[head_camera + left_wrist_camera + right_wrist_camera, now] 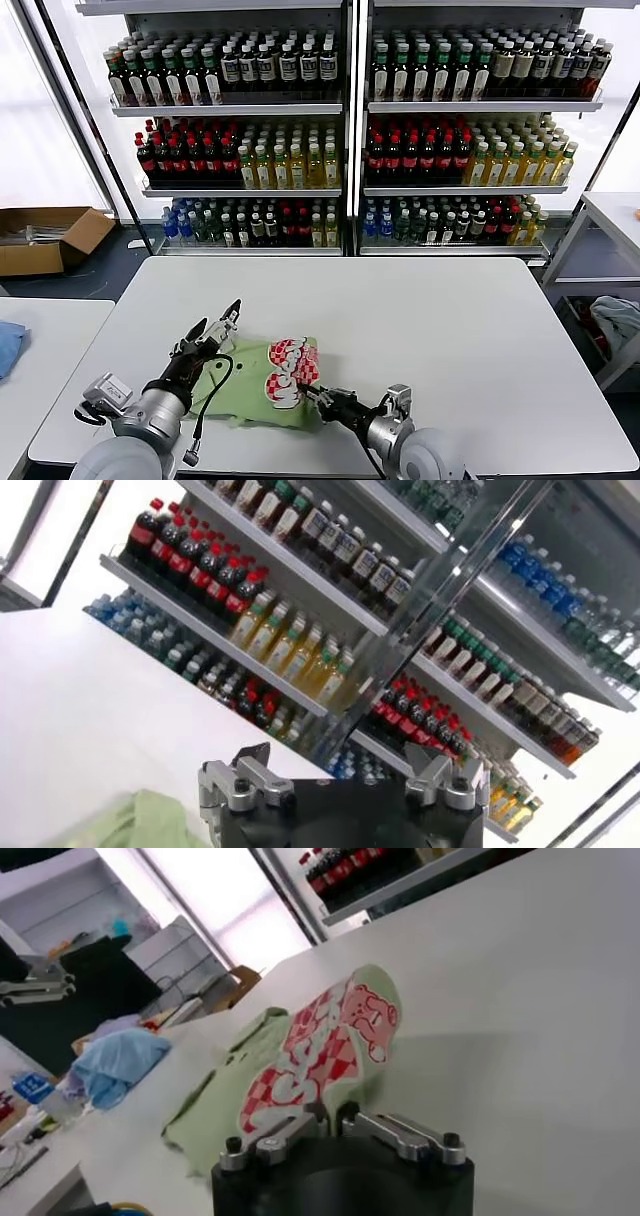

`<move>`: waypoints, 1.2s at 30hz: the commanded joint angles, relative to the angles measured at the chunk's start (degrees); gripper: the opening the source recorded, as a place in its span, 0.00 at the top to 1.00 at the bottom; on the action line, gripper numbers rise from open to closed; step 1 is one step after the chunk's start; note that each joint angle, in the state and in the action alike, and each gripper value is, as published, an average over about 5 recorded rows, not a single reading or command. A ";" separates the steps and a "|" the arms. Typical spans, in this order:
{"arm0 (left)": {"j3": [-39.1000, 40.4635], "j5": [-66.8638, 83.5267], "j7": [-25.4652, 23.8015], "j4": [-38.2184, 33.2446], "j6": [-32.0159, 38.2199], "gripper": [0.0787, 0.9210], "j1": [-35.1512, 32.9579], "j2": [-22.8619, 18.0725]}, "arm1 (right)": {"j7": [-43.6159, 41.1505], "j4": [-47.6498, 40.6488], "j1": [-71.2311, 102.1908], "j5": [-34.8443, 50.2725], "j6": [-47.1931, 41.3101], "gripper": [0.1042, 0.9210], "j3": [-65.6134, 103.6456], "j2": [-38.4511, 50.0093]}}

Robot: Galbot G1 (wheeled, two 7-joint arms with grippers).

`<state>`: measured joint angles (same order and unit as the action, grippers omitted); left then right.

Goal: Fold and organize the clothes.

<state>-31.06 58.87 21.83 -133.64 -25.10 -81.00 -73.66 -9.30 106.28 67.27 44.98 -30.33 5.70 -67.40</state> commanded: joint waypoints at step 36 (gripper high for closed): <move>-0.69 -0.42 -0.62 1.47 -0.07 0.12 -0.09 -2.41 | -1.59 8.19 8.01 -12.06 5.61 0.37 28.05 13.71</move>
<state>-31.50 58.44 21.31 -132.10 -25.20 -80.95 -75.99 -15.21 109.66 74.89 31.79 -28.01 29.46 -52.03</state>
